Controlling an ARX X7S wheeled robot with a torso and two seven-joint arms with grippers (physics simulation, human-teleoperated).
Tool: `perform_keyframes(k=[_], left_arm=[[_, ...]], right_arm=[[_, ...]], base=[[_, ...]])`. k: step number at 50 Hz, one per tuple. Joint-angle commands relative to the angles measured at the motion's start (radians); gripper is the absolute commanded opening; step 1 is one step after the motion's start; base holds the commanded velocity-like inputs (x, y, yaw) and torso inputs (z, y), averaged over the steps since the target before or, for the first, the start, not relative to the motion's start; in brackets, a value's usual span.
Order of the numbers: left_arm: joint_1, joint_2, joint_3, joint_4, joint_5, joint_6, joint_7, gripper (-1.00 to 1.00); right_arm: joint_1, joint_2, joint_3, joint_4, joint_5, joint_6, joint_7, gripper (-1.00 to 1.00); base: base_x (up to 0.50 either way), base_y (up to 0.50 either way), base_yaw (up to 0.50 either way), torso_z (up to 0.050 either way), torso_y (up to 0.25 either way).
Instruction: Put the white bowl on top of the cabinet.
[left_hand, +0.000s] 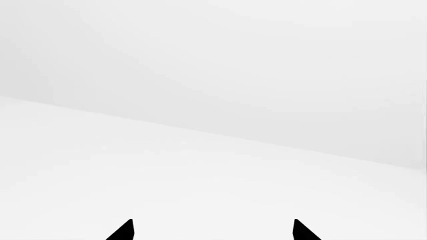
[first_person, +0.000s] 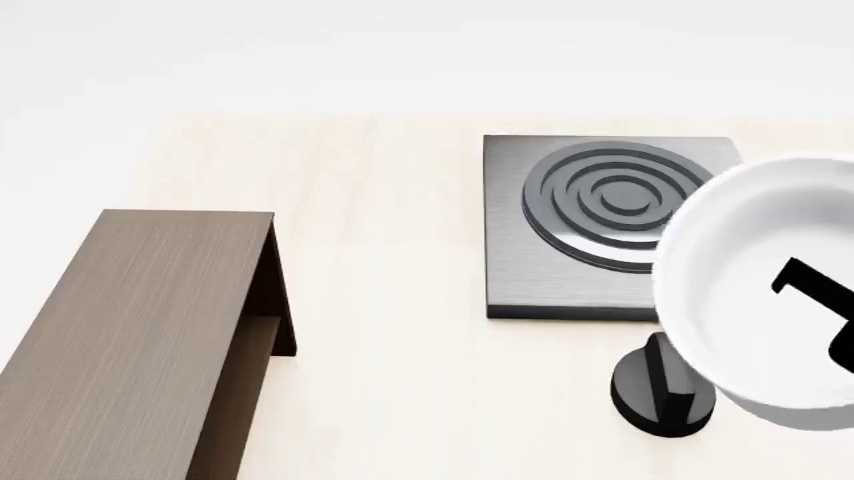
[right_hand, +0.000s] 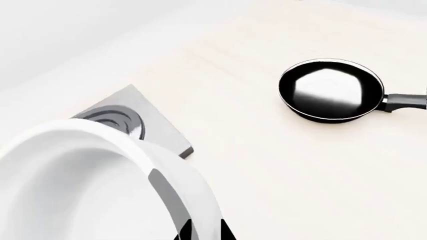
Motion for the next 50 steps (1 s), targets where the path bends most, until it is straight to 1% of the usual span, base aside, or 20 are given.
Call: perform_keyframes(k=[1,17,27,38,50], left_arm=[[-0.002,-0.001,0.001,-0.003,-0.004,0.002,0.002,1.0],[0.006,0.001,-0.005,0.003,-0.01,0.009,0.001,1.0],[0.002,0.0,-0.001,0.001,-0.009,0.008,0.003,1.0],[0.002,-0.001,0.0,-0.002,-0.011,0.01,0.004,1.0],[0.001,-0.002,0.002,-0.003,-0.013,0.01,0.005,1.0]], right_arm=[[0.229,-0.098,-0.077,0.105,-0.038,0.148,-0.048,-1.0],[0.417,-0.254,-0.162,0.287,-0.085,0.252,-0.121,-1.0],[0.501,-0.341,-0.21,0.396,-0.127,0.295,-0.178,-1.0],[0.56,-0.44,-0.257,0.492,-0.178,0.317,-0.261,-1.0],[0.583,-0.545,-0.293,0.578,-0.22,0.312,-0.379,-1.0]], base=[[0.0,0.0,0.0,0.0,0.0],[0.0,0.0,0.0,0.0,0.001],[0.0,0.0,0.0,0.002,0.001],[0.0,0.0,0.0,0.0,0.001],[0.0,0.0,0.0,0.0,0.002]])
